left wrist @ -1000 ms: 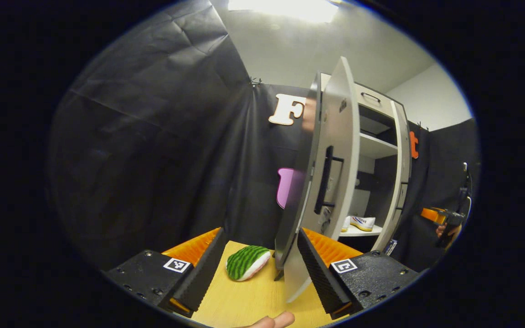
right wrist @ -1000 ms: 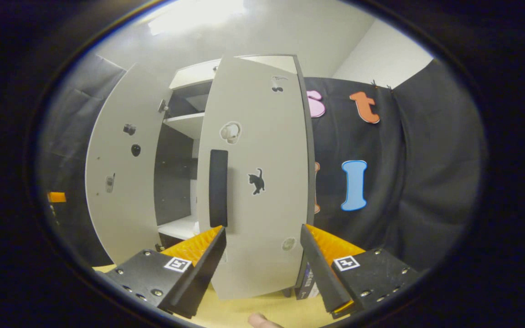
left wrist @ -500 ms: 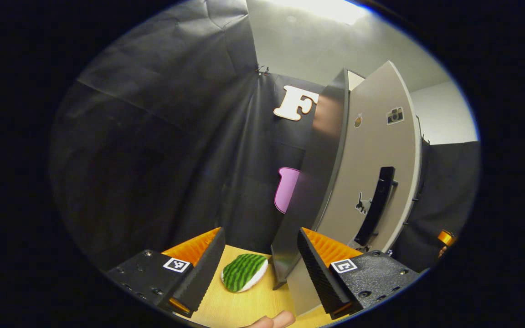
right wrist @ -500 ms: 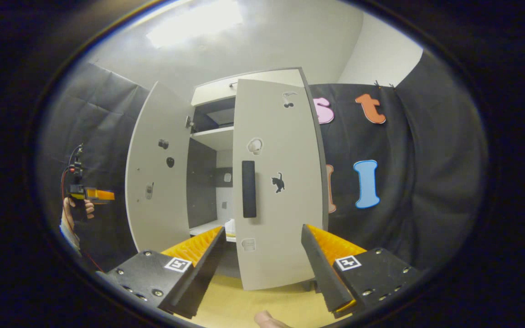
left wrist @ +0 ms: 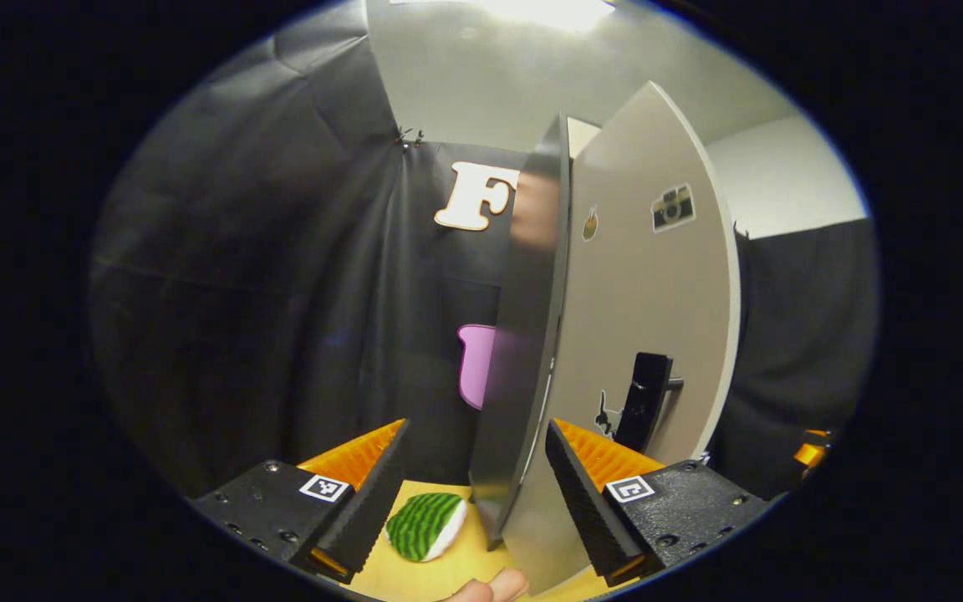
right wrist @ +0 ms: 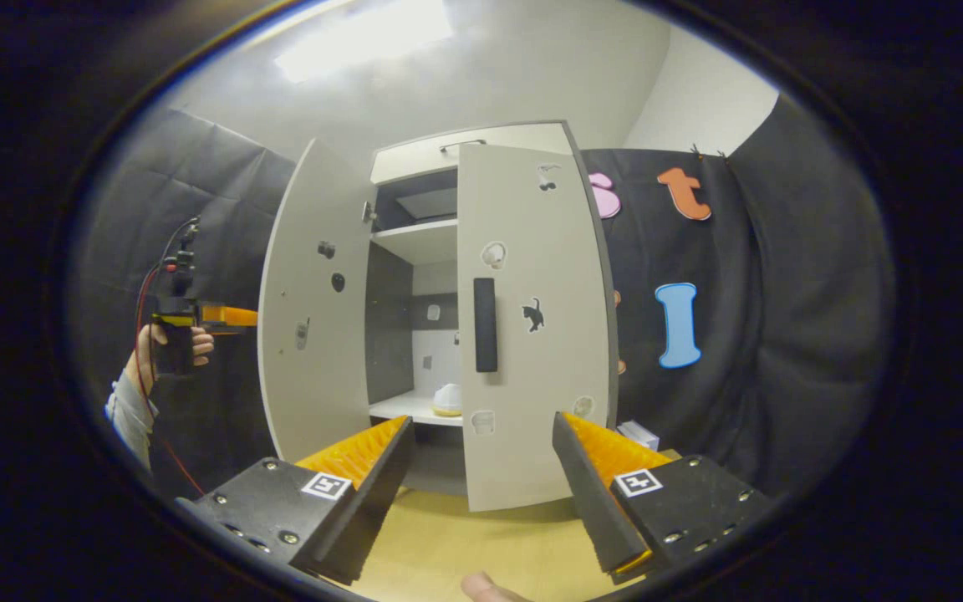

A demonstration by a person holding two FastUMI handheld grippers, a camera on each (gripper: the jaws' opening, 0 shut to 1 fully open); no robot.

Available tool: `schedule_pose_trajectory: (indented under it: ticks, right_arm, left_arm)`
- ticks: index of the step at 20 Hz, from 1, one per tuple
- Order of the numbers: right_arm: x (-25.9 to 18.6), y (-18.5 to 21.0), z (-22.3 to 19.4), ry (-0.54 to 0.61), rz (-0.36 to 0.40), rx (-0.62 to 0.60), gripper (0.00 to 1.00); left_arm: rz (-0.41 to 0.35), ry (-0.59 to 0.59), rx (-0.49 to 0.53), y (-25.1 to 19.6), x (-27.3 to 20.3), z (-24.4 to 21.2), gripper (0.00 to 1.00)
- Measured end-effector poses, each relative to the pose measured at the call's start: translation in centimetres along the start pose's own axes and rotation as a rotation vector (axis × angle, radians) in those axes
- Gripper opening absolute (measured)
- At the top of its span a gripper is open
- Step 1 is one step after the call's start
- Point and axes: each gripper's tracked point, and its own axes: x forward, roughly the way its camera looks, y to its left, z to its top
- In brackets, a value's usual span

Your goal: Grab one shoe with the right hand and put it into the shoe cabinet, grab the other shoe with the left hand and put it into the shoe cabinet; then close the right door with the right hand and the left door with the left hand.

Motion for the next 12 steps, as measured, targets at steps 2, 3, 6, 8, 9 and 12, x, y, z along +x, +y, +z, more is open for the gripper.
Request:
schedule_pose_trajectory:
  ticks: [2,3,6,8,9,12]
  right_arm:
    - [-0.4,0.4,-0.4,-0.004,0.002,-0.011,0.99]
    - [-0.8,0.7,-0.6,-0.005,0.007,-0.018,0.99]
    - [-1.8,1.0,-0.7,-0.015,0.015,-0.029,0.99]
    - [-2.2,0.5,-0.6,-0.032,0.006,-0.025,0.99]
    - [-2.2,0.4,-0.6,-0.036,0.003,-0.020,0.99]
    - [-2.4,-0.5,-1.1,-0.029,-0.006,-0.012,0.99]
  left_arm:
    - [-0.013,0.039,0.006,-2.4,0.6,-0.6,0.93]
    - [0.005,0.037,0.007,-3.0,1.0,-0.7,0.96]
    - [-0.001,0.037,0.014,-4.6,1.7,-0.2,0.91]
    - [-0.029,0.043,0.023,-6.1,2.9,0.1,0.99]
    - [-0.038,0.048,0.023,-6.7,3.5,0.1,0.88]
    - [0.006,0.060,0.059,-7.2,5.1,-0.5,0.93]
